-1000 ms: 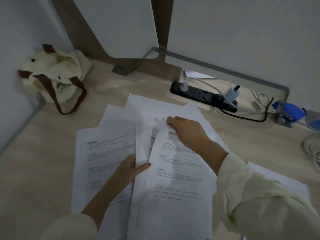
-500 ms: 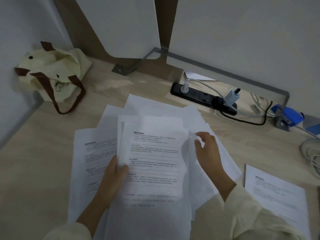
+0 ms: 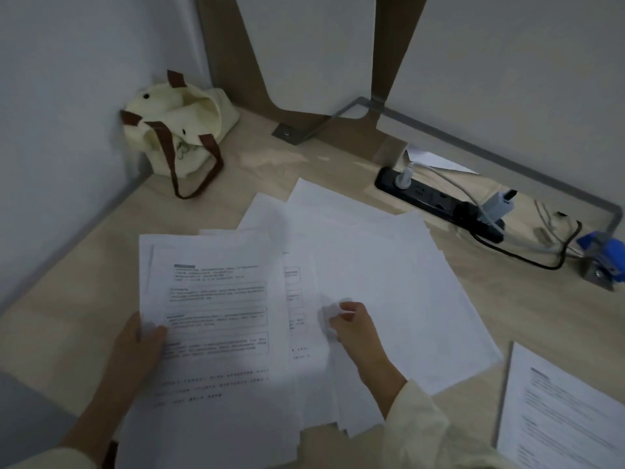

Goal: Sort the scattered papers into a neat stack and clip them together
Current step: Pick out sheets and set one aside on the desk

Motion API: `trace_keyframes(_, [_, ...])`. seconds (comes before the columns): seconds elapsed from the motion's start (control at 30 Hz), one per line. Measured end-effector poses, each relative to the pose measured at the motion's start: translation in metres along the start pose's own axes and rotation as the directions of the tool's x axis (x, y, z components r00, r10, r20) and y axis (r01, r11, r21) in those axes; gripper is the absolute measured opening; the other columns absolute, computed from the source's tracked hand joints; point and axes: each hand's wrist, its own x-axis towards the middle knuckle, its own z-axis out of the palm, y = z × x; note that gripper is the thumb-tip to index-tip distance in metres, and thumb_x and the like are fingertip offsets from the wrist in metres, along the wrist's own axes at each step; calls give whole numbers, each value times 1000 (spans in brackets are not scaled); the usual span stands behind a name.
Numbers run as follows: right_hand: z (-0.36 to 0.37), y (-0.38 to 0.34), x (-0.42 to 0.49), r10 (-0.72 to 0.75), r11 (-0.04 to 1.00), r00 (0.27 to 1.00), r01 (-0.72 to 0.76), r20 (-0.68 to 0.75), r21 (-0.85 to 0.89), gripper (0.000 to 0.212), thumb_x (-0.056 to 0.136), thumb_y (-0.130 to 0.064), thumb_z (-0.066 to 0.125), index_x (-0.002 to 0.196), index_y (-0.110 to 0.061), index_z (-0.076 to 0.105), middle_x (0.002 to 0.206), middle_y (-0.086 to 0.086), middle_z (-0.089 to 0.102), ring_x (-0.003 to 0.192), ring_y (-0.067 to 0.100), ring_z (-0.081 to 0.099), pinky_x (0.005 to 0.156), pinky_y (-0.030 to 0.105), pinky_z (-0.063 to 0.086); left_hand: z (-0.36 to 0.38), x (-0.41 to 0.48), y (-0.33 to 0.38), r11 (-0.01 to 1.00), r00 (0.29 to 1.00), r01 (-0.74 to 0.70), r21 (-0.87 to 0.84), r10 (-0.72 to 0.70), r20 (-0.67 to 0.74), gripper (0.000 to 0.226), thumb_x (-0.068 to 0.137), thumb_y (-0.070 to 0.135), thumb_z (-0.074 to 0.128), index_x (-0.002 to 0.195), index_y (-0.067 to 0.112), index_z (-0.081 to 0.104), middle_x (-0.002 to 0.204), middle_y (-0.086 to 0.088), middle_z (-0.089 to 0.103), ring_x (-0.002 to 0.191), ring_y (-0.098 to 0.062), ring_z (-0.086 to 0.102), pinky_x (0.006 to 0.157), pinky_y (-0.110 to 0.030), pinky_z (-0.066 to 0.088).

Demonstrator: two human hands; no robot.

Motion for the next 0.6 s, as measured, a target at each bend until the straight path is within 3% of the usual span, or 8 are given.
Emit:
trace_keyframes(0.07, [11, -2, -2, 6, 999, 999, -4, 35, -39, 33, 88, -9, 50, 121, -7, 47, 96, 5, 55, 81, 16, 54, 70, 25, 43, -1, -4, -5, 1000, 1000, 9, -10, -9, -5, 32, 91, 6, 47, 122, -5, 47, 121, -22, 54, 103, -28, 50, 87, -42, 37])
trace_keyframes(0.17, [21, -1, -7, -55, 991, 998, 57, 25, -122, 27, 87, -7, 50, 114, -10, 51, 106, 8, 57, 88, 17, 52, 76, 24, 42, 3, -8, -8, 1000, 1000, 5, -28, -5, 1, 36, 92, 5, 46, 127, -3, 45, 128, -22, 52, 112, -33, 50, 88, -39, 35])
trace_keyframes(0.23, [25, 1, -11, -118, 983, 993, 117, 6, -141, 10, 86, -8, 51, 87, -17, 51, 85, 1, 56, 72, 11, 50, 66, 18, 41, 6, -10, -7, 999, 1000, 9, -48, -8, 13, 37, 92, 4, 45, 128, -2, 45, 129, -21, 52, 112, -32, 50, 88, -39, 36])
trace_keyframes(0.3, [24, 6, -13, -204, 965, 979, 198, -20, -170, 26, 88, -9, 51, 68, -21, 40, 65, -5, 45, 57, 7, 40, 53, 15, 35, 10, -12, -5, 997, 999, 9, -78, -6, 32, 36, 91, 4, 45, 128, 0, 46, 125, -16, 53, 109, -30, 50, 88, -38, 36])
trace_keyframes(0.43, [1, 13, -15, -306, 939, 938, 270, -162, -212, 13, 93, -13, 48, 81, -14, 45, 64, -5, 50, 57, 13, 47, 57, 26, 40, 13, -19, -1, 991, 997, 0, -137, 11, 80, 29, 91, 3, 44, 119, 8, 50, 111, -6, 52, 99, -22, 48, 85, -36, 35])
trace_keyframes(0.6, [-63, 27, -10, -240, 970, 862, 226, -446, -85, 10, 94, -11, 44, 94, -16, 53, 85, 7, 59, 83, 24, 53, 75, 29, 36, 12, -23, 4, 986, 993, -49, -162, 66, 102, 36, 89, -3, 44, 122, 9, 50, 111, -4, 53, 104, -22, 48, 87, -35, 36])
